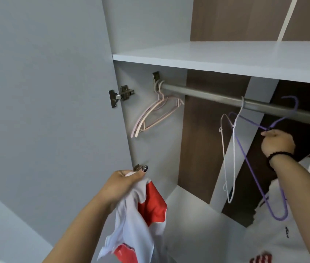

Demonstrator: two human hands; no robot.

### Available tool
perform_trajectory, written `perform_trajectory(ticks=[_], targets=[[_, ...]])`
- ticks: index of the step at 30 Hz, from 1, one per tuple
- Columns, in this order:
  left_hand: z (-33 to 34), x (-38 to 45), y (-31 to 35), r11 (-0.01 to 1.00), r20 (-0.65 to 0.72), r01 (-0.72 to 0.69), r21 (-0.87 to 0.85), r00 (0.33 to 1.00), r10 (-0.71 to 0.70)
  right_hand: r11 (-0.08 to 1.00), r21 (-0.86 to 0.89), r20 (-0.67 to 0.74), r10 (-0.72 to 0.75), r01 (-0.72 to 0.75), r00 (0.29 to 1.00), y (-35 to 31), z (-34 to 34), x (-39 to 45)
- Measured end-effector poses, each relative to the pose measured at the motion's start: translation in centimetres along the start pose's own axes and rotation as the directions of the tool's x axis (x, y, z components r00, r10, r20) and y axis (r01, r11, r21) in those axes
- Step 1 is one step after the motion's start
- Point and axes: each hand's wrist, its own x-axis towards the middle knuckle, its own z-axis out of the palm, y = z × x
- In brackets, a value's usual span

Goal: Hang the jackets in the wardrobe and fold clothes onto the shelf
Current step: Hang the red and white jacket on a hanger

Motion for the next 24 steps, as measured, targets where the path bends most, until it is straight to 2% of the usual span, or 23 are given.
perform_trajectory(ticks=[5, 8, 12, 14, 16, 18, 19, 21, 24], targets=[[-0.1, 0.7, -0.6, 0.999, 0.111, 0.030, 0.039, 0.993, -0.034, 0.998, -0.063, -0.029, -0.024, 0.022, 0.999, 0.5, -3.2, -4.5], [-0.2, 0.9, -0.9, 0.997, 0.178, 0.017, 0.076, 0.984, -0.030, 0.991, -0.125, -0.014, 0.037, -0.038, 0.999, 1.3, -5.6, -8.4], [-0.2, 1.3, -1.6, 0.964, 0.259, -0.086, 0.251, 0.966, 0.019, 0.975, -0.191, 0.016, 0.121, -0.115, 0.993, 2.4, -8.4, -14.8], [-0.2, 1.6, -1.8, 0.873, 0.337, -0.251, 0.417, 0.935, 0.108, 0.959, -0.231, 0.023, 0.176, -0.166, 0.984, 2.8, -9.2, -18.9], [-0.5, 1.5, -1.6, 0.673, 0.451, -0.451, 0.586, 0.872, 0.191, 0.942, -0.274, 0.020, 0.209, -0.196, 0.978, 3.3, -9.6, -23.2], [-1.1, 1.4, -1.7, 0.469, 0.566, -0.610, 0.639, 0.785, 0.250, 0.931, -0.294, 0.000, 0.227, -0.217, 0.974, 3.5, -10.0, -27.3], [-1.5, 1.3, -1.8, 0.403, 0.608, -0.660, 0.634, 0.748, 0.267, 0.929, -0.290, -0.004, 0.239, -0.230, 0.971, 3.6, -10.1, -29.2], [-2.3, 0.9, -2.1, 0.328, 0.649, -0.721, 0.610, 0.692, 0.316, 0.928, -0.289, -0.018, 0.239, -0.233, 0.971, 3.8, -10.4, -32.6], [-2.9, 0.3, -2.6, 0.306, 0.636, -0.763, 0.569, 0.644, 0.425, 0.914, -0.337, 0.043, 0.256, -0.227, 0.966, 3.3, -10.9, -36.9]])
